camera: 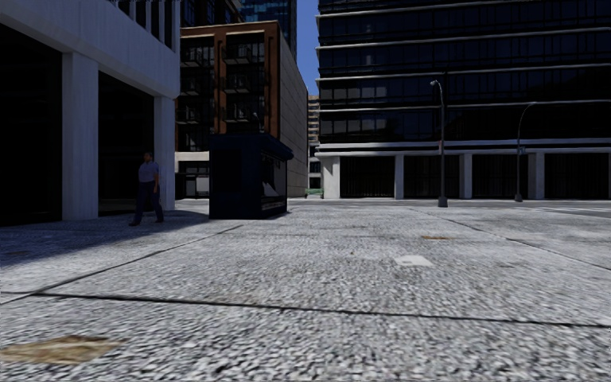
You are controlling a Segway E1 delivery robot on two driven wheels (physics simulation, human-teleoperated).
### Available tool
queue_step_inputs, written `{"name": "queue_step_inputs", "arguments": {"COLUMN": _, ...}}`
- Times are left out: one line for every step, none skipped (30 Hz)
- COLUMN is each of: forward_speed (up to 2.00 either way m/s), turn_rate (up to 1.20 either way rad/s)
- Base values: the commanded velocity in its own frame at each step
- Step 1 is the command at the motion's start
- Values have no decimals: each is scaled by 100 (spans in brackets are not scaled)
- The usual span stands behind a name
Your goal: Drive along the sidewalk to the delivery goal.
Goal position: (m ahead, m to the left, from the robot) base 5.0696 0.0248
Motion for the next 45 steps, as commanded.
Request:
{"name": "queue_step_inputs", "arguments": {"forward_speed": 200, "turn_rate": 0}}
{"name": "queue_step_inputs", "arguments": {"forward_speed": 200, "turn_rate": 0}}
{"name": "queue_step_inputs", "arguments": {"forward_speed": 200, "turn_rate": 0}}
{"name": "queue_step_inputs", "arguments": {"forward_speed": 200, "turn_rate": 0}}
{"name": "queue_step_inputs", "arguments": {"forward_speed": 200, "turn_rate": 0}}
{"name": "queue_step_inputs", "arguments": {"forward_speed": 200, "turn_rate": 0}}
{"name": "queue_step_inputs", "arguments": {"forward_speed": 200, "turn_rate": 0}}
{"name": "queue_step_inputs", "arguments": {"forward_speed": 200, "turn_rate": 0}}
{"name": "queue_step_inputs", "arguments": {"forward_speed": 200, "turn_rate": 0}}
{"name": "queue_step_inputs", "arguments": {"forward_speed": 200, "turn_rate": 0}}
{"name": "queue_step_inputs", "arguments": {"forward_speed": 200, "turn_rate": 0}}
{"name": "queue_step_inputs", "arguments": {"forward_speed": 200, "turn_rate": 0}}
{"name": "queue_step_inputs", "arguments": {"forward_speed": 200, "turn_rate": 0}}
{"name": "queue_step_inputs", "arguments": {"forward_speed": 200, "turn_rate": 0}}
{"name": "queue_step_inputs", "arguments": {"forward_speed": 200, "turn_rate": 0}}
{"name": "queue_step_inputs", "arguments": {"forward_speed": 200, "turn_rate": 0}}
{"name": "queue_step_inputs", "arguments": {"forward_speed": 200, "turn_rate": 0}}
{"name": "queue_step_inputs", "arguments": {"forward_speed": 200, "turn_rate": 0}}
{"name": "queue_step_inputs", "arguments": {"forward_speed": 200, "turn_rate": 0}}
{"name": "queue_step_inputs", "arguments": {"forward_speed": 200, "turn_rate": 0}}
{"name": "queue_step_inputs", "arguments": {"forward_speed": 200, "turn_rate": 0}}
{"name": "queue_step_inputs", "arguments": {"forward_speed": 200, "turn_rate": 0}}
{"name": "queue_step_inputs", "arguments": {"forward_speed": 200, "turn_rate": 0}}
{"name": "queue_step_inputs", "arguments": {"forward_speed": 200, "turn_rate": 0}}
{"name": "queue_step_inputs", "arguments": {"forward_speed": 200, "turn_rate": 0}}
{"name": "queue_step_inputs", "arguments": {"forward_speed": 200, "turn_rate": 0}}
{"name": "queue_step_inputs", "arguments": {"forward_speed": 200, "turn_rate": 0}}
{"name": "queue_step_inputs", "arguments": {"forward_speed": 200, "turn_rate": 0}}
{"name": "queue_step_inputs", "arguments": {"forward_speed": 200, "turn_rate": 0}}
{"name": "queue_step_inputs", "arguments": {"forward_speed": 200, "turn_rate": 0}}
{"name": "queue_step_inputs", "arguments": {"forward_speed": 200, "turn_rate": 0}}
{"name": "queue_step_inputs", "arguments": {"forward_speed": 200, "turn_rate": 0}}
{"name": "queue_step_inputs", "arguments": {"forward_speed": 200, "turn_rate": 0}}
{"name": "queue_step_inputs", "arguments": {"forward_speed": 200, "turn_rate": 0}}
{"name": "queue_step_inputs", "arguments": {"forward_speed": 200, "turn_rate": 0}}
{"name": "queue_step_inputs", "arguments": {"forward_speed": 200, "turn_rate": 0}}
{"name": "queue_step_inputs", "arguments": {"forward_speed": 200, "turn_rate": 0}}
{"name": "queue_step_inputs", "arguments": {"forward_speed": 200, "turn_rate": 0}}
{"name": "queue_step_inputs", "arguments": {"forward_speed": 200, "turn_rate": 0}}
{"name": "queue_step_inputs", "arguments": {"forward_speed": 200, "turn_rate": 0}}
{"name": "queue_step_inputs", "arguments": {"forward_speed": 200, "turn_rate": 0}}
{"name": "queue_step_inputs", "arguments": {"forward_speed": 200, "turn_rate": 0}}
{"name": "queue_step_inputs", "arguments": {"forward_speed": 200, "turn_rate": 0}}
{"name": "queue_step_inputs", "arguments": {"forward_speed": 200, "turn_rate": 0}}
{"name": "queue_step_inputs", "arguments": {"forward_speed": 200, "turn_rate": 0}}
